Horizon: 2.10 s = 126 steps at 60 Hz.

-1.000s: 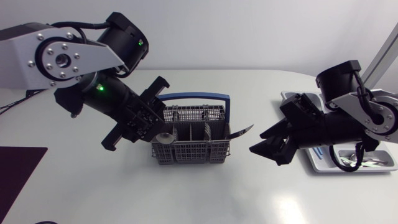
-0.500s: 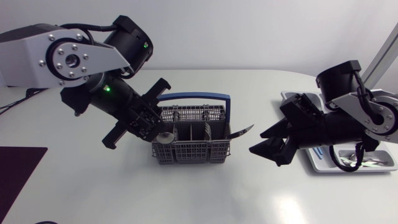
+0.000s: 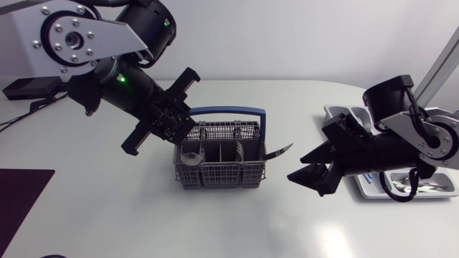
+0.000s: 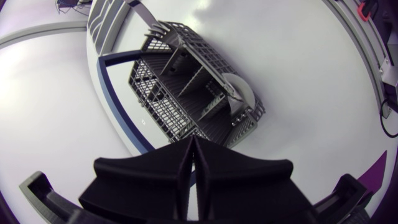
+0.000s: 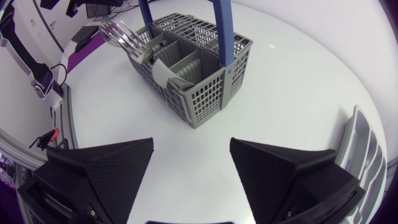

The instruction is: Sort the cutlery from the basket into the organizer compartments.

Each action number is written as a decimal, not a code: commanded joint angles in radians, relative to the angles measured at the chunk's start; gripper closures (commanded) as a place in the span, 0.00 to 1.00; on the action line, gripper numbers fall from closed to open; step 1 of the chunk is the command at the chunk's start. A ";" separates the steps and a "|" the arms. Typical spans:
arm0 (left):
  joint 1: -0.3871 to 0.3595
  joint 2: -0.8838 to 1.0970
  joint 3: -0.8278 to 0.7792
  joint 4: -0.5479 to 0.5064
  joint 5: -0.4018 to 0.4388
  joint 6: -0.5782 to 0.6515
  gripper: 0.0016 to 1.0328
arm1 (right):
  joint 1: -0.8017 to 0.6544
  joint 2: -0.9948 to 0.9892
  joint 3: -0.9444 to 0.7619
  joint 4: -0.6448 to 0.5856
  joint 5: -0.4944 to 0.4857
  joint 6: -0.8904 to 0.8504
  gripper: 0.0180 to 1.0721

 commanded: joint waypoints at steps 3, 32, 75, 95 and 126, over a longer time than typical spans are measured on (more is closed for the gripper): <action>-0.021 0.100 0.102 -0.061 -0.111 -0.148 0.97 | 0.005 0.003 -0.026 0.002 0.003 -0.021 0.14; -0.007 0.261 0.470 -0.500 0.003 -1.027 0.80 | 0.008 -0.044 -0.049 -0.002 0.001 -0.021 0.13; 0.007 0.079 0.230 -0.368 -0.048 -1.788 0.68 | 0.043 -0.142 -0.053 -0.044 0.007 0.013 0.13; -0.065 0.011 0.135 -0.316 -0.194 -2.135 0.58 | 0.061 -0.194 -0.058 -0.078 0.026 0.016 0.13; -0.117 0.100 0.114 -0.316 -0.188 -2.175 0.62 | 0.078 -0.210 -0.073 -0.079 0.041 0.028 0.13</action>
